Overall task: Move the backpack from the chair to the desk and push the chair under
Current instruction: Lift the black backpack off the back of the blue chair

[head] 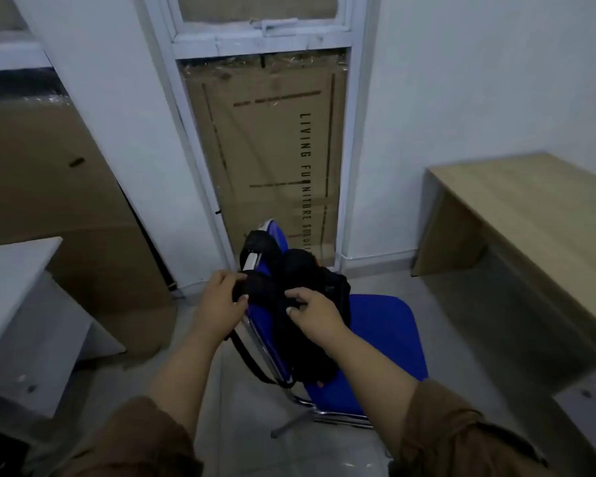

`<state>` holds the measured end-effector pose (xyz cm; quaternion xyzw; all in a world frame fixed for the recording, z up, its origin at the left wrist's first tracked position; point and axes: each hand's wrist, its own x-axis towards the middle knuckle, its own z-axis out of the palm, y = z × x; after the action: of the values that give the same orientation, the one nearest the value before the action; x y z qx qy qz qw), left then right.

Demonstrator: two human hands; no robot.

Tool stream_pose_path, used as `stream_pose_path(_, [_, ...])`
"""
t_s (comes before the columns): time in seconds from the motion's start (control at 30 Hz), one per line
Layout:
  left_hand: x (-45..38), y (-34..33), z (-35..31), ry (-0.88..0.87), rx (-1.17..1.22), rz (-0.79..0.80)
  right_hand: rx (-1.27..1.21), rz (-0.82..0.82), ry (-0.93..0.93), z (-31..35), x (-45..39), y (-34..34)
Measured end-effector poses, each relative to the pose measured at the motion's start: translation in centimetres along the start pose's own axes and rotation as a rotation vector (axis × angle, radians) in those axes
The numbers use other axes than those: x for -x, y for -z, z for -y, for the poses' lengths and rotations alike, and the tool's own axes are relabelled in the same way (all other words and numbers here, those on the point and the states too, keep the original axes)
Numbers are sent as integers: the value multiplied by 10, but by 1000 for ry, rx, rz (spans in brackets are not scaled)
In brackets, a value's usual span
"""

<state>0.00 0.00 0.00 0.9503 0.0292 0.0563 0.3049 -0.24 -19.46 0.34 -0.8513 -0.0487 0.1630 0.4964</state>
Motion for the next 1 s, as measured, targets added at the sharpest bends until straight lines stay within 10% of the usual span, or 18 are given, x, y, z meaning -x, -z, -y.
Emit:
stream_pose_path(0.3, [-37, -26, 37, 149, 122, 234, -377, 70, -283, -2, -35, -42])
stream_pose_path(0.73, [-16, -30, 33, -50, -156, -102, -1204, 94, -670, 13, -65, -49])
stream_pose_path(1.0, [-14, -39, 17, -249, -191, -46, -524, -11, -411, -7, -67, -9])
